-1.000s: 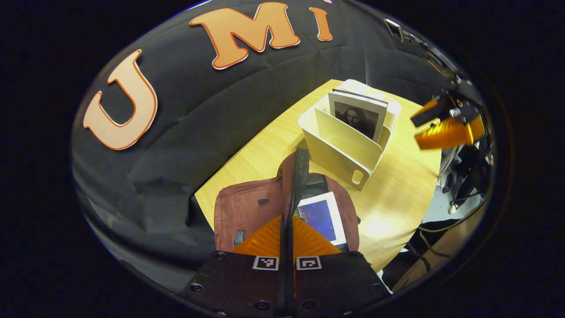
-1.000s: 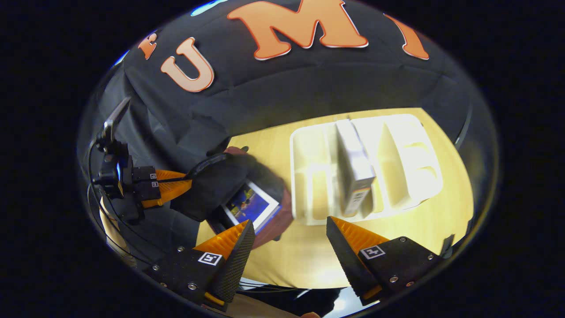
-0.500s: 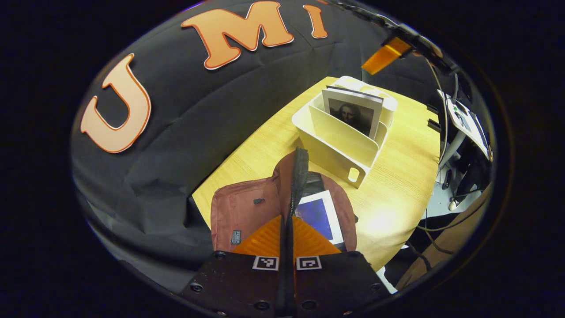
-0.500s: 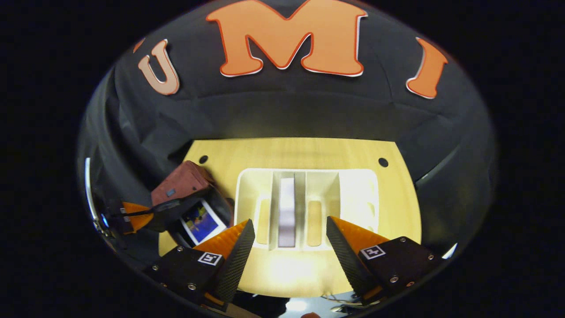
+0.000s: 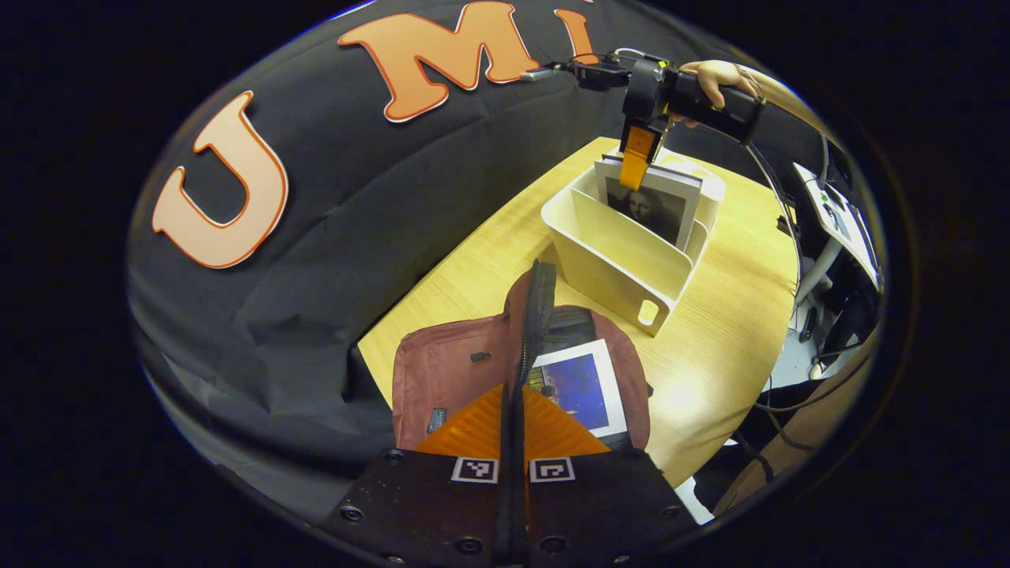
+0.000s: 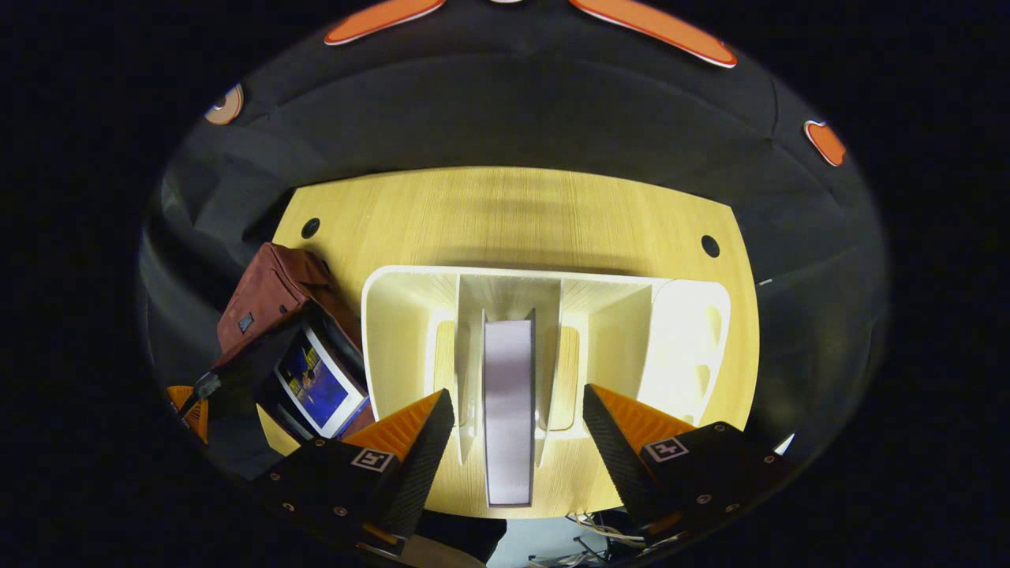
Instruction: Open the schoolbag, grab two books from the bookshelf and put them into the schoolbag.
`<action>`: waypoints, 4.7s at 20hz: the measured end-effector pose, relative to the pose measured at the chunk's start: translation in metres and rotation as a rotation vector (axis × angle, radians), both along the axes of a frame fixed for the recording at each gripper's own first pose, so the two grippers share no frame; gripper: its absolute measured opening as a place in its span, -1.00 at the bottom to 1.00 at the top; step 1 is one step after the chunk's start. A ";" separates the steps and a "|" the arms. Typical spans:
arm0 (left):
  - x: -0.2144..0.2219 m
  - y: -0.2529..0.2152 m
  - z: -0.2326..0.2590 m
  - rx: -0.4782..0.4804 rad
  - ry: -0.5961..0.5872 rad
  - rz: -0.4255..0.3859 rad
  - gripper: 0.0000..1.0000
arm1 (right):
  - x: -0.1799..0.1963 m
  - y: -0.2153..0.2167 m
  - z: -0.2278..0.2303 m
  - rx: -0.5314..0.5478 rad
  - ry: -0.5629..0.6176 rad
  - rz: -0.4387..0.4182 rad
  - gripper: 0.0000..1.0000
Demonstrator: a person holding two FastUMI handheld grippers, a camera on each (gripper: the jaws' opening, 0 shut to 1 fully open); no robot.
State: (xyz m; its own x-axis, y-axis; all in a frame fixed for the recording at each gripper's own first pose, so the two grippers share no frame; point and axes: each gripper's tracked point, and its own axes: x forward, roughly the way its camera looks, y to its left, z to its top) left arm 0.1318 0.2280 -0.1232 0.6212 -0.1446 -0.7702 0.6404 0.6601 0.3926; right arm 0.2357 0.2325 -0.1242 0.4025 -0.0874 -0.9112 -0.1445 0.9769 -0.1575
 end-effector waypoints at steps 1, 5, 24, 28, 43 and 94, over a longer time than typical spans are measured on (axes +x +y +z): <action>0.001 0.001 0.000 -0.001 0.000 0.003 -0.99 | 0.000 0.002 -0.005 -0.008 0.012 0.001 0.97; 0.003 0.004 0.000 0.002 0.004 -0.002 -0.98 | -0.002 0.001 -0.015 -0.034 0.052 -0.009 0.63; 0.010 0.009 -0.006 -0.036 0.022 -0.019 -0.99 | -0.045 -0.012 0.091 0.135 -0.109 -0.114 -0.12; 0.008 0.011 -0.004 -0.046 0.028 0.000 -0.99 | -0.077 -0.016 0.146 0.176 -0.226 -0.101 -0.36; 0.001 0.004 0.000 0.008 0.018 -0.005 -0.99 | -0.184 0.102 0.038 0.888 -0.244 -0.110 -0.38; -0.060 -0.086 -0.080 -0.223 0.150 0.239 0.00 | -0.188 -0.040 -0.082 0.532 -0.175 -0.147 0.80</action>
State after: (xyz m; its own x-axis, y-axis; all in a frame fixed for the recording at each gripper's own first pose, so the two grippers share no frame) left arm 0.0715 0.1422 -0.2033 0.5402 -0.1841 -0.8212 0.4972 0.8571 0.1349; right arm 0.0474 0.1924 -0.2058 0.5692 0.2986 -0.7661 -0.0177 0.9360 0.3516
